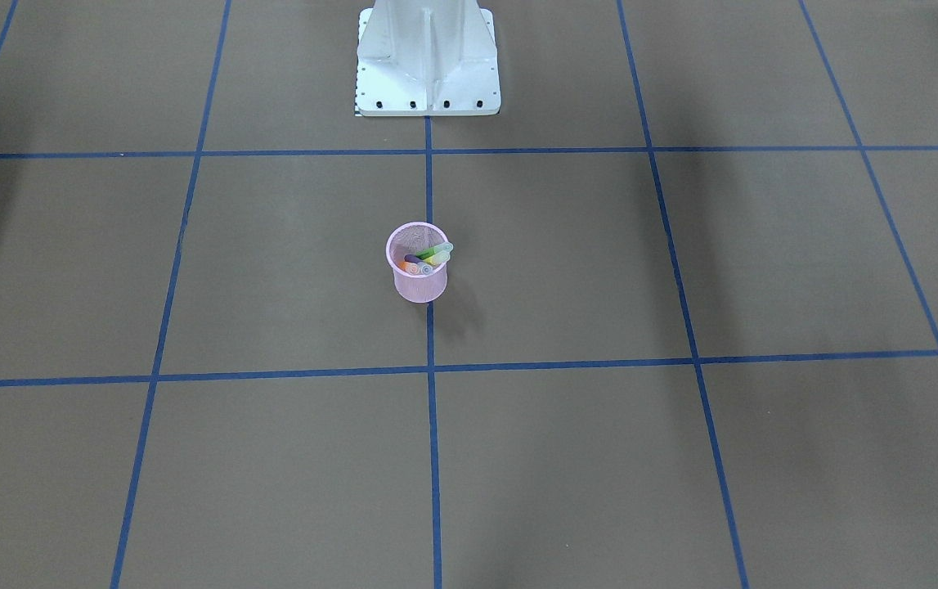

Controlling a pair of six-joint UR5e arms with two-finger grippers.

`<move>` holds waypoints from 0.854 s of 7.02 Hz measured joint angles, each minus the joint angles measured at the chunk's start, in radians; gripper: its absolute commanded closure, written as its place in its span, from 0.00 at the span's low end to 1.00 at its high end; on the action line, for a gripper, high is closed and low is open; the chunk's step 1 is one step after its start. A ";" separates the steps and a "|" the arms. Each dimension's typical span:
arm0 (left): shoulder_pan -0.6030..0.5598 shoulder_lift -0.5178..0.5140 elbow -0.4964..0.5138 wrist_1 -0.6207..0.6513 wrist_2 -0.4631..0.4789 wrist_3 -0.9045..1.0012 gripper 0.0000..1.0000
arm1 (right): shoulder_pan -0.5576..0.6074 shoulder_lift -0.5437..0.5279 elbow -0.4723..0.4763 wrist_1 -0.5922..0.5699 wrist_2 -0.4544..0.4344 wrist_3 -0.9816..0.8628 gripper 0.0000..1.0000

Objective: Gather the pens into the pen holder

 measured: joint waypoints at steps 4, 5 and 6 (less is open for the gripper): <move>0.000 0.000 -0.006 0.000 0.000 0.000 0.00 | -0.015 -0.001 0.001 -0.023 -0.052 -0.003 0.01; 0.000 0.000 -0.005 0.000 -0.001 0.000 0.00 | -0.015 -0.002 0.001 -0.019 -0.051 -0.006 0.01; 0.000 0.000 -0.003 0.000 -0.001 0.002 0.00 | -0.016 -0.003 0.000 -0.016 -0.049 -0.008 0.01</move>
